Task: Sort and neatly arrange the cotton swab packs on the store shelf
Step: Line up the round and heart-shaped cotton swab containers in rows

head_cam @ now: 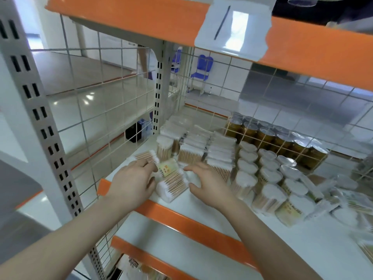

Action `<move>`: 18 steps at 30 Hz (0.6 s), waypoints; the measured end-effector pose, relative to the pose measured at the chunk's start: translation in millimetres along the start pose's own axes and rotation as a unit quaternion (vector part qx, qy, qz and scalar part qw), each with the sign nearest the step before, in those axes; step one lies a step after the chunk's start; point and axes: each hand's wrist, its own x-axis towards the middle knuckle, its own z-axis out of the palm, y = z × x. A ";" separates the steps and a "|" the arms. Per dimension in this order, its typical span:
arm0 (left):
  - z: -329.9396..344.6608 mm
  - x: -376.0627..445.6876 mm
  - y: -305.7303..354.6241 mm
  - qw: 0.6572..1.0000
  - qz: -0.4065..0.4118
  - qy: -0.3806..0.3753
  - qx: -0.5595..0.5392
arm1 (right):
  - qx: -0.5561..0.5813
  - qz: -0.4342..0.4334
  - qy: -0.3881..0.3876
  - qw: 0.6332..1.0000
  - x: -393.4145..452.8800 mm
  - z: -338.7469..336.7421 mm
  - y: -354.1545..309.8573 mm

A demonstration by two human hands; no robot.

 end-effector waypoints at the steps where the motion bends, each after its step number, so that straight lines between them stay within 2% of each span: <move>1: 0.3 -1.9 -1.1 1.000 -0.005 -0.002 -0.004 | -0.003 -0.012 -0.016 1.000 1.5 3.3 -1.4; 4: -0.7 -7.4 -1.5 1.000 -0.012 -0.003 -0.013 | -0.026 -0.046 -0.055 0.997 5.4 10.4 -5.6; 10: -0.5 -13.5 1.1 0.998 -0.042 -0.040 -0.008 | -0.074 -0.066 -0.069 0.993 9.8 16.7 -12.0; 15: 0.9 -16.5 1.8 0.997 -0.044 -0.057 -0.026 | -0.147 -0.043 -0.063 0.986 14.3 19.0 -12.4; 18: 1.2 -17.7 5.0 0.997 -0.037 -0.063 -0.028 | -0.143 -0.031 -0.073 0.987 11.4 19.1 -8.5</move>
